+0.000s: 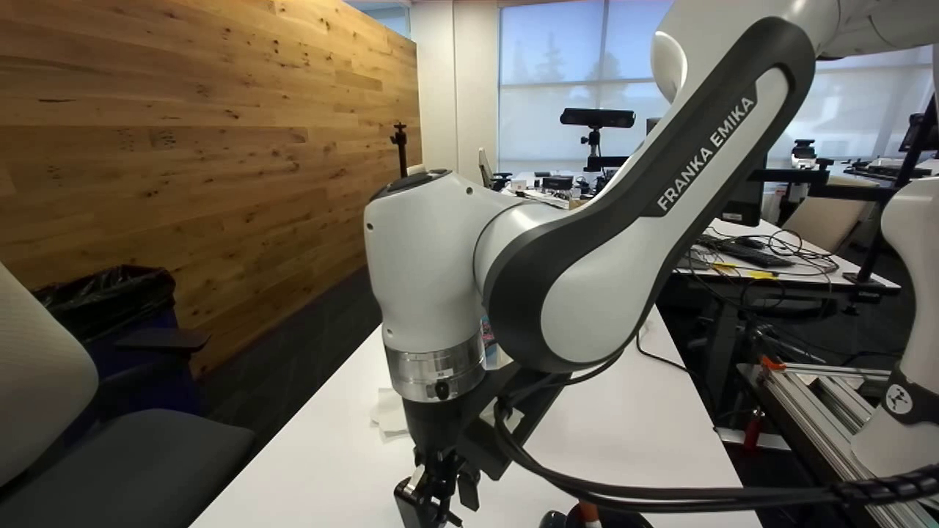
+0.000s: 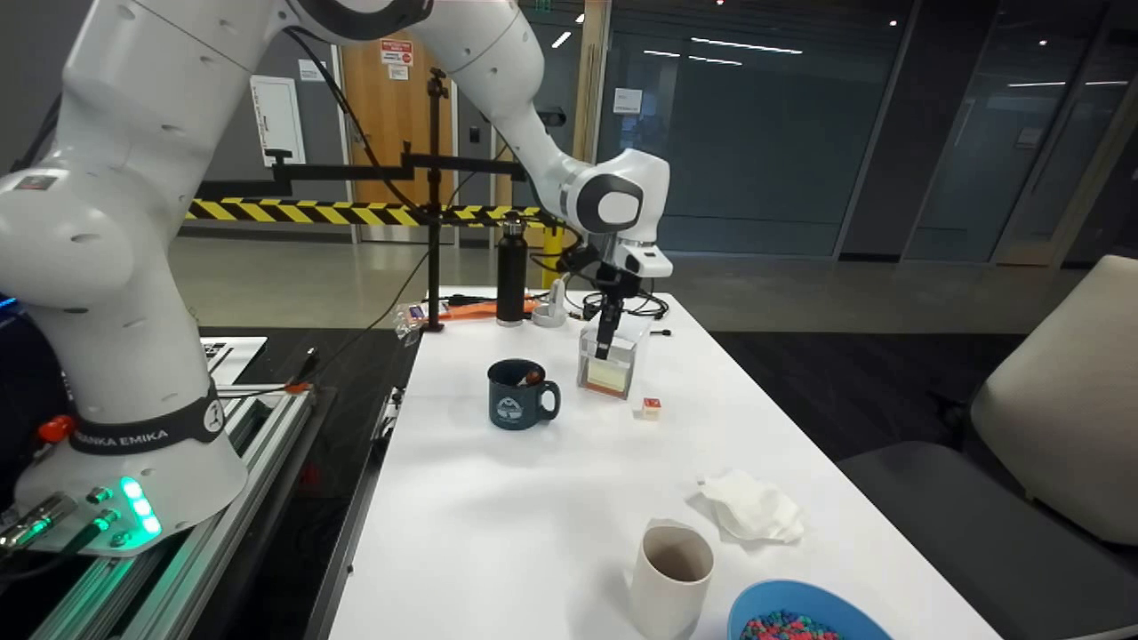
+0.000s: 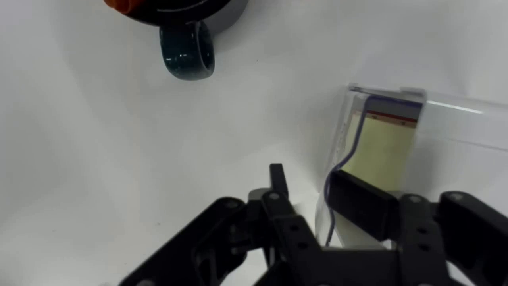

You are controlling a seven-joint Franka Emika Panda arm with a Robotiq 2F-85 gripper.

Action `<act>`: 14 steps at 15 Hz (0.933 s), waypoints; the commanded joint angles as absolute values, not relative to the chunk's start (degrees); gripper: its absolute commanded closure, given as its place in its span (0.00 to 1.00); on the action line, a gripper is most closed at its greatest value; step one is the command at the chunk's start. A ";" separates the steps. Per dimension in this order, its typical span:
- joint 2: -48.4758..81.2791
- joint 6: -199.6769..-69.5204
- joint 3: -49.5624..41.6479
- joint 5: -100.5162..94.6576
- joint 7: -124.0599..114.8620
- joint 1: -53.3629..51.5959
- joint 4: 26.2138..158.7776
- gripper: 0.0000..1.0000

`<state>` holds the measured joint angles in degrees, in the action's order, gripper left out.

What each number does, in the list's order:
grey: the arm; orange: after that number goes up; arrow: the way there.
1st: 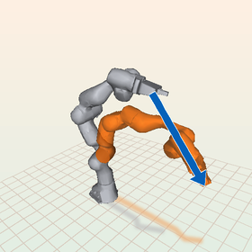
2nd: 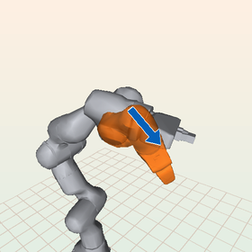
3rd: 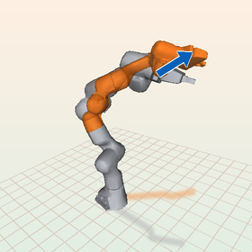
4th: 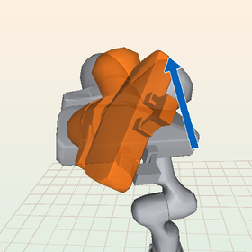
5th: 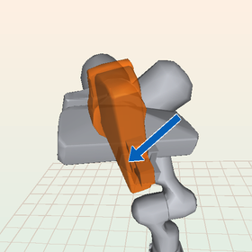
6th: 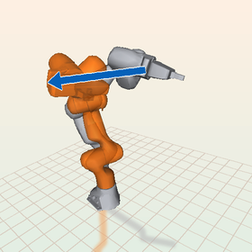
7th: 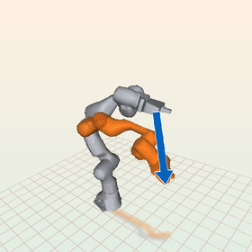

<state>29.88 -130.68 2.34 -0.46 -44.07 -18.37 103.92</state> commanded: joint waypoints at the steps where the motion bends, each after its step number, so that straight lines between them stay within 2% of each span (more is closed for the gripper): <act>1: 31.10 -130.87 2.32 -1.44 -43.33 -18.40 102.73 0.97; 3: 31.19 -130.94 2.28 -1.43 -43.23 -18.37 102.82 1.00; 14: 31.39 -131.23 2.00 -1.49 -42.65 -18.10 102.76 0.99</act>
<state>30.20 -130.68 2.20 -0.47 -43.48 -18.28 103.90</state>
